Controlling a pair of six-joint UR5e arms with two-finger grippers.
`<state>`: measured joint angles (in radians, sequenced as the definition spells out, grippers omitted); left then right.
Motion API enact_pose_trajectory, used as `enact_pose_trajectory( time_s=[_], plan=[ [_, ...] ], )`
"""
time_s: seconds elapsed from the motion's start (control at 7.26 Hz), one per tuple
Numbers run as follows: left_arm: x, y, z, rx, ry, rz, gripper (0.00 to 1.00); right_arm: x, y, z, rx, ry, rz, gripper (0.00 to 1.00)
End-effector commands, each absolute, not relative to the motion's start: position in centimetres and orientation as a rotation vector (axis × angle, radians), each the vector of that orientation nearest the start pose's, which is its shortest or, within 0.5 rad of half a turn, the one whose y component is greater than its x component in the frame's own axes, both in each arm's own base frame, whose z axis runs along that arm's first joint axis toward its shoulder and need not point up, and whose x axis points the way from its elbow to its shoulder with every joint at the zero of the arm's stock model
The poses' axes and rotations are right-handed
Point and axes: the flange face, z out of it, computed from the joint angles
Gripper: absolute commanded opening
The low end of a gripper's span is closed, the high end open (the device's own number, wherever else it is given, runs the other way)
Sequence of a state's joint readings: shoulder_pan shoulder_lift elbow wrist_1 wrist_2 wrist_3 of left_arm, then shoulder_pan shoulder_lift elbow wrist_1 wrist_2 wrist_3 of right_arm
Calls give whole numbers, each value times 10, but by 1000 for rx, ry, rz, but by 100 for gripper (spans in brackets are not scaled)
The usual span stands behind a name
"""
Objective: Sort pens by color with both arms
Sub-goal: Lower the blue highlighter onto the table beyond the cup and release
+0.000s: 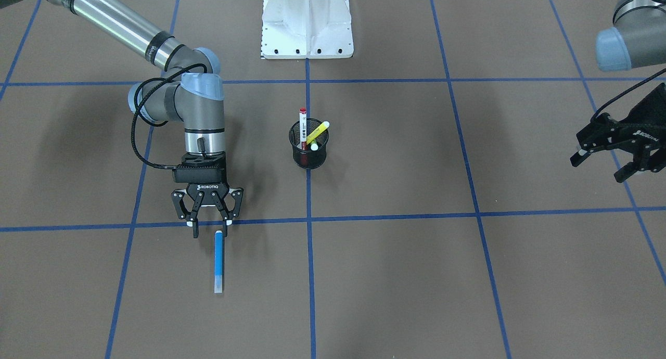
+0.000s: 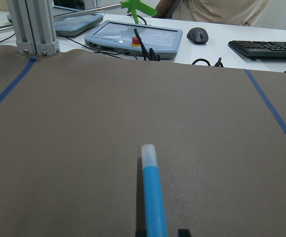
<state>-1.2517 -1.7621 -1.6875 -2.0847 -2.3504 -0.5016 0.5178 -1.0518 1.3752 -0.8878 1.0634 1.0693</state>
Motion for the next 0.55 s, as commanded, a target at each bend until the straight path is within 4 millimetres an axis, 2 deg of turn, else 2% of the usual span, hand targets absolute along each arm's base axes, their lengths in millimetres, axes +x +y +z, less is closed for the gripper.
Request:
enact_pose_trajectory(
  time_s=[0.0, 0.28, 0.41],
  plan=[
    [120, -566, 433, 422, 983, 155, 100, -512, -521, 353, 812, -704, 209, 98],
    [131, -579, 395, 406, 1024, 71, 100, -478, -550, 350, 696, -757, 155, 98],
    [156, -577, 388, 372, 1039, 80, 100, -452, -564, 342, 614, -777, 123, 98]
  ],
)
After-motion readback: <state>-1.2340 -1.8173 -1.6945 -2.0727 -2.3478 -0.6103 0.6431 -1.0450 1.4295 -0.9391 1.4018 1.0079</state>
